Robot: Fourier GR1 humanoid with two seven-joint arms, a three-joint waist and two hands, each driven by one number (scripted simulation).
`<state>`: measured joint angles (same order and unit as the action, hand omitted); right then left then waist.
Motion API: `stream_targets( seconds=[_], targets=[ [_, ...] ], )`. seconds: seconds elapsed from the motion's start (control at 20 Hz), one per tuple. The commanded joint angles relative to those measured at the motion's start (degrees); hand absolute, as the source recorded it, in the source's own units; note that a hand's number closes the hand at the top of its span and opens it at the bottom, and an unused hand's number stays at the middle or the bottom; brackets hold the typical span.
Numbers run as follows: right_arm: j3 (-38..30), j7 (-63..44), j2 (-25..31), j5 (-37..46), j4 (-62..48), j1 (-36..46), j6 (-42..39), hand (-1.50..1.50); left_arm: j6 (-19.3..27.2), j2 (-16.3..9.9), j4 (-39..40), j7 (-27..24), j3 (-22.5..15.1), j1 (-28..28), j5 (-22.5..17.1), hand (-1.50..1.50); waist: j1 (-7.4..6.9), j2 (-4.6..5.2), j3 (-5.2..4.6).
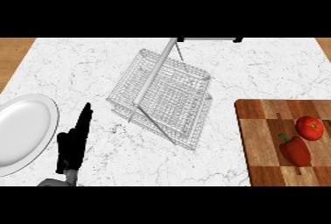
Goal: Pick the tomato from the cutting board and place it in the tiered basket
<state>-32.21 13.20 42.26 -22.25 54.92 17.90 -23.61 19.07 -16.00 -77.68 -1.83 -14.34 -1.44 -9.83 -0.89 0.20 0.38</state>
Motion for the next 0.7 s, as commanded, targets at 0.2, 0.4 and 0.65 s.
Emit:
stream_targets(
  seconds=[0.2, 0.4, 0.65],
  targets=[
    [8.81, -4.93, 14.61, 8.32, 1.55, -4.66, -16.67, -1.5, 0.76, 1.93, 2.62, -1.56, -0.91, 3.17, 1.01, 0.0, 0.89, 0.03, -0.51],
    [13.0, -0.8, 18.87, 16.93, 8.58, -8.4, -17.11, -1.5, 1.29, 1.67, 0.29, 0.4, -1.17, 4.31, 1.27, 0.0, 1.29, -0.31, -0.42],
    [16.66, -4.74, 19.05, 25.31, 17.78, -9.67, -9.24, -1.5, 0.02, 1.47, 2.73, 0.44, 0.97, 2.58, 0.17, 0.0, 1.62, -0.28, -0.5]
  ],
)
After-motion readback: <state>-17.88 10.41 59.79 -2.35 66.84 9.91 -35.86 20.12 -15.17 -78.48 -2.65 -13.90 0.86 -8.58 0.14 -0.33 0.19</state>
